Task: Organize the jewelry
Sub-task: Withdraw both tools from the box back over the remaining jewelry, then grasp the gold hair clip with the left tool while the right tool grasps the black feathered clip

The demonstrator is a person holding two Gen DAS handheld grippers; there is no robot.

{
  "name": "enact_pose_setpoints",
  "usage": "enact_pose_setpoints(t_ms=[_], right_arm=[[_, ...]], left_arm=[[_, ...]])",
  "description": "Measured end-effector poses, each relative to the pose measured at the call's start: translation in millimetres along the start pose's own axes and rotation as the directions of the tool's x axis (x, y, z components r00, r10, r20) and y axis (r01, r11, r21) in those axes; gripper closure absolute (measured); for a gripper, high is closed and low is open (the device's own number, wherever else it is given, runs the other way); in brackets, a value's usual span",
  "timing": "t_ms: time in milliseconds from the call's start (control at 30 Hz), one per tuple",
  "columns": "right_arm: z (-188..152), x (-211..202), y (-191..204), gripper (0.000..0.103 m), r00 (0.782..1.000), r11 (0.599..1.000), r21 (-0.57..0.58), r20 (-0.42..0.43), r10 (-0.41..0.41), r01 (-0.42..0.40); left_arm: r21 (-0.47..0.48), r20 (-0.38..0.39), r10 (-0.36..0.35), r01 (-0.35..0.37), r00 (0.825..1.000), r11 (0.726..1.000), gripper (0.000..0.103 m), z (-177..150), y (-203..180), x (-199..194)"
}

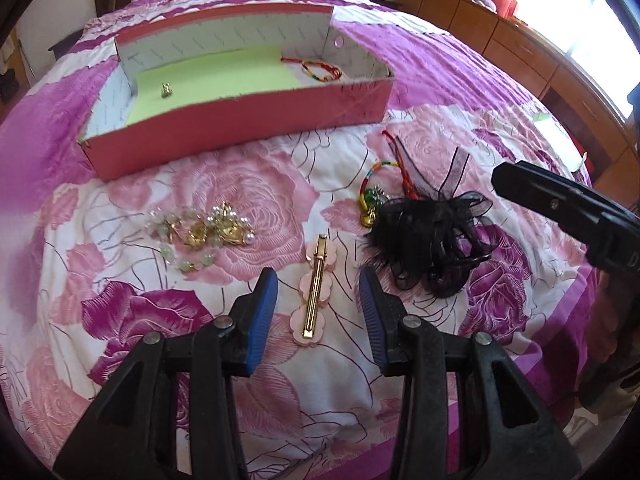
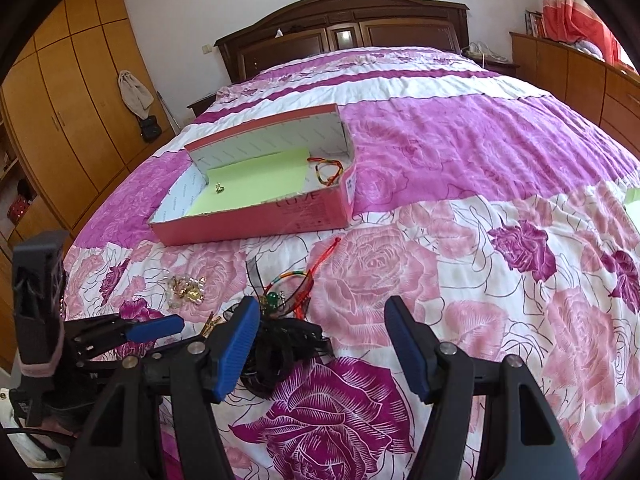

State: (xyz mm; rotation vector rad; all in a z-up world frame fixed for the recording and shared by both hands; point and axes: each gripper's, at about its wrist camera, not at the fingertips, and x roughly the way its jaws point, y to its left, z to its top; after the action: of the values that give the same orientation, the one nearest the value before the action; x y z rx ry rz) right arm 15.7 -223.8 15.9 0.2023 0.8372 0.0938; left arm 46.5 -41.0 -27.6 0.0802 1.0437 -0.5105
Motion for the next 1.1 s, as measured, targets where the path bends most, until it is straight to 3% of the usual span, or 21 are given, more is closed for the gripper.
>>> enact_pose_setpoints(t_ms=[133,300,800,1100], right_arm=[[-1.5,1.5,-1.2,0.035,1.000,1.000,0.011,-0.011,0.004,-0.004],[-3.4,2.3,-0.3,0.035,1.000,1.000,0.008,-0.020,0.005,-0.005],[-11.6,8.1,22.7,0.035,0.994,0.999,-0.015,-0.101,0.033,-0.035],[-17.9,31.5,45.7,0.032,0.979,0.996,-0.079,-0.196,-0.045,0.030]], left_arm=[[0.004,-0.027,0.004,-0.004,1.000,1.000,0.071,-3.6,0.3,8.7],[0.011,-0.033,0.017,-0.017,0.999,1.000,0.092,-3.9,-1.9,13.9],[-0.041,0.079,-0.011,0.015,0.997,0.999,0.093,3.1,13.6,-15.9],[-0.087,0.122,0.003,0.008,0.993,0.996,0.093,-0.5,31.7,-26.4]])
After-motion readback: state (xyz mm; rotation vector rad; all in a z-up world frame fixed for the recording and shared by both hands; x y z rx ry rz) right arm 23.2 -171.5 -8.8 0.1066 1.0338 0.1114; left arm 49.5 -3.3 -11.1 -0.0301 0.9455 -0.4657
